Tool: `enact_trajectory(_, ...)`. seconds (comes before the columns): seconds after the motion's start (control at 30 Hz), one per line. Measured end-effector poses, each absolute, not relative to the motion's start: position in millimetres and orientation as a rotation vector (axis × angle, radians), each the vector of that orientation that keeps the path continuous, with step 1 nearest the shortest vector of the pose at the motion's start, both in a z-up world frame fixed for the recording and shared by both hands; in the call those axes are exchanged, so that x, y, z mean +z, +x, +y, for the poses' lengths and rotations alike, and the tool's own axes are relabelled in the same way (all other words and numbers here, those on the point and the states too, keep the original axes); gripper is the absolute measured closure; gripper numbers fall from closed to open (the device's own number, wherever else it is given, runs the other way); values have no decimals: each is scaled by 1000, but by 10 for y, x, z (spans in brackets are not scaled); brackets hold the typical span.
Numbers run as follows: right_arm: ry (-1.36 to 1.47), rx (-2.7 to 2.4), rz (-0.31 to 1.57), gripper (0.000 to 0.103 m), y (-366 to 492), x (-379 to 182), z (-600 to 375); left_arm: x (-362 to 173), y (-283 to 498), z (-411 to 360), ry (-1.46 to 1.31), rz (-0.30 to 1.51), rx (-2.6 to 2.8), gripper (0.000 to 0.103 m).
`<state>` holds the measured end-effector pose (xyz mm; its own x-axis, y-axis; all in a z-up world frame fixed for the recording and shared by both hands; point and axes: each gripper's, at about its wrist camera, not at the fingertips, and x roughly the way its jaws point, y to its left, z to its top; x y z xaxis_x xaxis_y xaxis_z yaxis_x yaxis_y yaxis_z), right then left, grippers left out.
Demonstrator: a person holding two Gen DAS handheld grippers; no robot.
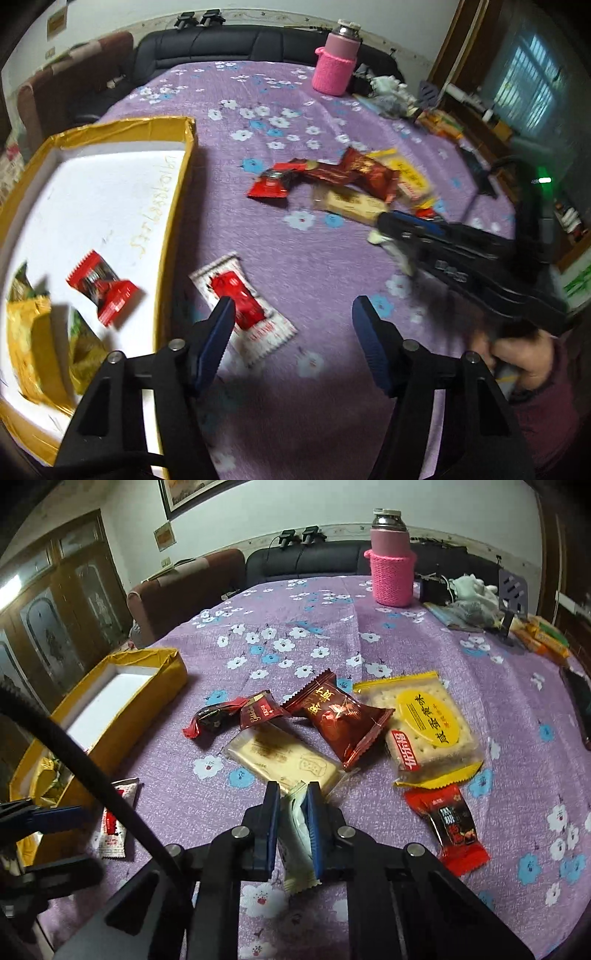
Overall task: Organize snacks
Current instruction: 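Grasp the white wrapped sweet with the right gripper and the red-white packet with the left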
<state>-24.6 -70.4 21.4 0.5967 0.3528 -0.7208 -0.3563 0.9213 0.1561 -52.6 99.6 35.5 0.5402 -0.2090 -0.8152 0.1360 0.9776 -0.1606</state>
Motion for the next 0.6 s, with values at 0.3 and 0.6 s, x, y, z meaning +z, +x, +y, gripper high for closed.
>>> enact_trajectory(0.3,49,445,865,96,-226,223,-754,218,-374,905,18,1013,-140,37)
enact_trajectory(0.6,107,447,894,96,-169,200,-846,390,-504,864,19,961,-196,46)
